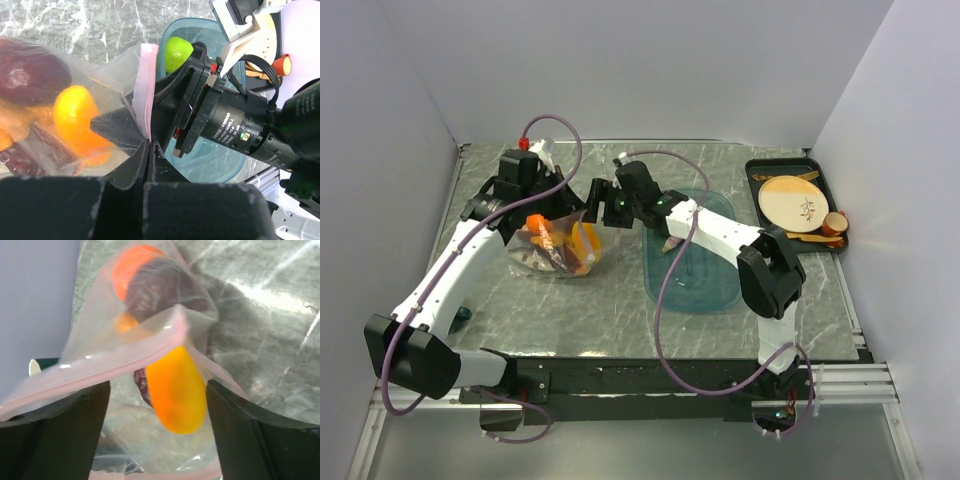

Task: Place the food in the zip-top bag and seal the zipper
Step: Place the fake fruit in the zipper food storage bag, then pick up the fake fruit from the bin.

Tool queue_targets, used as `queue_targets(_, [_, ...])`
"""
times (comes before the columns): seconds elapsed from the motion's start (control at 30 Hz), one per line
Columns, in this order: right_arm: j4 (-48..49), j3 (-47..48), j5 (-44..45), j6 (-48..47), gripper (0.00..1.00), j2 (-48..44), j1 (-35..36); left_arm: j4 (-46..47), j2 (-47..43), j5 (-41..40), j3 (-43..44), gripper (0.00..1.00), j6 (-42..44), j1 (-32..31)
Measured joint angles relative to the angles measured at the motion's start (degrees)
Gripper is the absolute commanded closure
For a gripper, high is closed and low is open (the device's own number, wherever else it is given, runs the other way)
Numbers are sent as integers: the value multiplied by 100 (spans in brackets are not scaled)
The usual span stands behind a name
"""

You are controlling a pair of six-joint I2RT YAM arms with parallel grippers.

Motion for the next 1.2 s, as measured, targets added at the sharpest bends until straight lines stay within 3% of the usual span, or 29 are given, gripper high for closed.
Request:
queue_targets(0.2, [57,-354,105,-20,14,-199,-103,0,11,0,0,99,2,0])
queue_targets(0.57, [413,-2013,804,57,13,-1963,-1071,4,212,4,4,99,22,0])
queue_targets(0.77, [28,-2114,1147,201,14,-1709,-1602,4,232,2,7,99,22,0])
queue_targets(0.97, [-533,-2013,1429,168,15,-1154,-1725,4,234,2,7,99,22,0])
queue_targets(1.2, [-551,-1954,1434,35,15,-1062,-1794,4,234,2,20,99,26,0])
